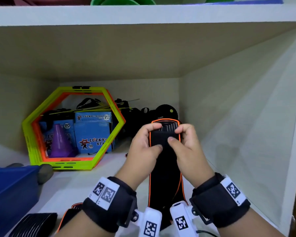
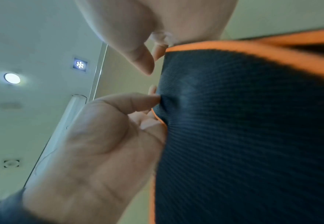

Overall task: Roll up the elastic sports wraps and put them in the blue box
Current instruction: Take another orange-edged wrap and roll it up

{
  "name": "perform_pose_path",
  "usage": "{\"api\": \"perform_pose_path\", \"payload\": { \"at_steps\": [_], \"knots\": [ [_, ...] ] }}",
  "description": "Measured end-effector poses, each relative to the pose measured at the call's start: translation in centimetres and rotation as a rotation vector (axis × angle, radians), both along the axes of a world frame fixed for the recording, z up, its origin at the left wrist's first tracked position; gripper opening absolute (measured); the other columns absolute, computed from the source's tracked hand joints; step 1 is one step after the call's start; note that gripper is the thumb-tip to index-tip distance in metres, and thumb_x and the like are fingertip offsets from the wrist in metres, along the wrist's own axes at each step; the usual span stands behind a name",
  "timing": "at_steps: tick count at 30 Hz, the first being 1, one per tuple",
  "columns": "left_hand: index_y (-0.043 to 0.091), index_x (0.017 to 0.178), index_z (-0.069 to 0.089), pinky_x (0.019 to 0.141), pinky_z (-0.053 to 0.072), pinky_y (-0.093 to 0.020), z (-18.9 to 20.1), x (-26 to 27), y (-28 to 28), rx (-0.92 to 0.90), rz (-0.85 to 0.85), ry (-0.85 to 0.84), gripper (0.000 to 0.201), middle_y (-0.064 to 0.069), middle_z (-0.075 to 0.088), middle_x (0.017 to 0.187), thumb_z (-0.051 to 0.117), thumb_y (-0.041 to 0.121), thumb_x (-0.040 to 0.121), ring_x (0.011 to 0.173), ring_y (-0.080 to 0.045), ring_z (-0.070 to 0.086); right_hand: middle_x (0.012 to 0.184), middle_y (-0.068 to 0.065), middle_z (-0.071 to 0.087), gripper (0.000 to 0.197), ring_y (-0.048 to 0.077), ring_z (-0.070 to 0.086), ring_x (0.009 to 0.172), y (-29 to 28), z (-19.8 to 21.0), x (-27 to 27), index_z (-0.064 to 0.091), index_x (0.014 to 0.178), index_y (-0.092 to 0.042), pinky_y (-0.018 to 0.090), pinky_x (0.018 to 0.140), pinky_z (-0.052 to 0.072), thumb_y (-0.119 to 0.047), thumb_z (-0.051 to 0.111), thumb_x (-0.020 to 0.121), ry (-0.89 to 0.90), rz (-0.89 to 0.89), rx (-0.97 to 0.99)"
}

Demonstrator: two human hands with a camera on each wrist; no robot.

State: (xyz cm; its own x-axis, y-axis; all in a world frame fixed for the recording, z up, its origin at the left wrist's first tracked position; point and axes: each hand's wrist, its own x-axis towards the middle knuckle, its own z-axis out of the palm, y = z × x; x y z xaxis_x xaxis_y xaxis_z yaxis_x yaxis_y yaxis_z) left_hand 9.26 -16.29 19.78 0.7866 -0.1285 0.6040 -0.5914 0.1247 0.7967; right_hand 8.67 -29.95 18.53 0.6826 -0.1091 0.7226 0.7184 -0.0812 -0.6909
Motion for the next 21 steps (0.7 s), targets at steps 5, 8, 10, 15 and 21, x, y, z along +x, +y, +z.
{"api": "perform_pose_path", "payload": {
  "at_steps": [5,8,10,15,21],
  "knots": [
    [0.025,0.120,0.062,0.089,0.058,-0.031,1.8,2.5,0.6,-0.070,0.208,-0.080,0.055,-0.002,0.070,0.118,0.060,-0.012,0.079,0.092,-0.003,0.070,0.081,-0.009,0.062,0.015,0.003,0.055,0.076,-0.6,-3.4,-1.4,0.063,0.084,-0.019,0.018,0.073,0.043,-0.006,0.069,0.082,0.091,0.100,-0.418],
    [0.030,0.120,0.062,0.076,0.060,-0.029,2.0,5.0,1.5,-0.103,0.320,-0.024,0.058,-0.003,0.072,0.109,0.061,-0.014,0.083,0.068,-0.001,0.063,0.084,-0.010,0.064,0.021,0.004,0.059,0.075,-1.1,-5.8,-2.1,0.066,0.089,-0.023,0.020,0.073,0.047,-0.010,0.079,0.078,0.271,0.203,-0.457],
    [0.035,0.118,0.064,0.079,0.061,-0.038,1.2,6.9,2.1,-0.098,0.361,0.029,0.059,-0.006,0.074,0.107,0.064,-0.011,0.080,0.074,-0.012,0.068,0.079,-0.009,0.062,0.027,0.007,0.059,0.068,-1.2,-6.9,-2.6,0.065,0.092,-0.023,0.024,0.065,0.049,-0.008,0.080,0.077,0.378,0.229,-0.417],
    [0.025,0.121,0.066,0.090,0.060,-0.044,-2.4,11.4,2.6,-0.006,0.371,0.247,0.057,-0.006,0.074,0.110,0.070,-0.008,0.074,0.097,-0.021,0.073,0.070,-0.006,0.057,0.030,0.009,0.052,0.058,-2.0,-9.1,-3.1,0.064,0.095,-0.022,0.024,0.058,0.043,-0.004,0.079,0.076,0.577,0.102,-0.318],
    [0.019,0.121,0.066,0.085,0.061,-0.041,-7.5,14.5,1.9,0.316,0.404,0.381,0.052,-0.007,0.073,0.101,0.067,-0.006,0.076,0.089,-0.021,0.072,0.073,-0.002,0.057,0.023,0.007,0.052,0.051,-3.0,-11.0,-4.0,0.065,0.103,-0.010,0.019,0.048,0.044,0.000,0.071,0.083,0.738,-0.009,-0.397]
  ]
}}
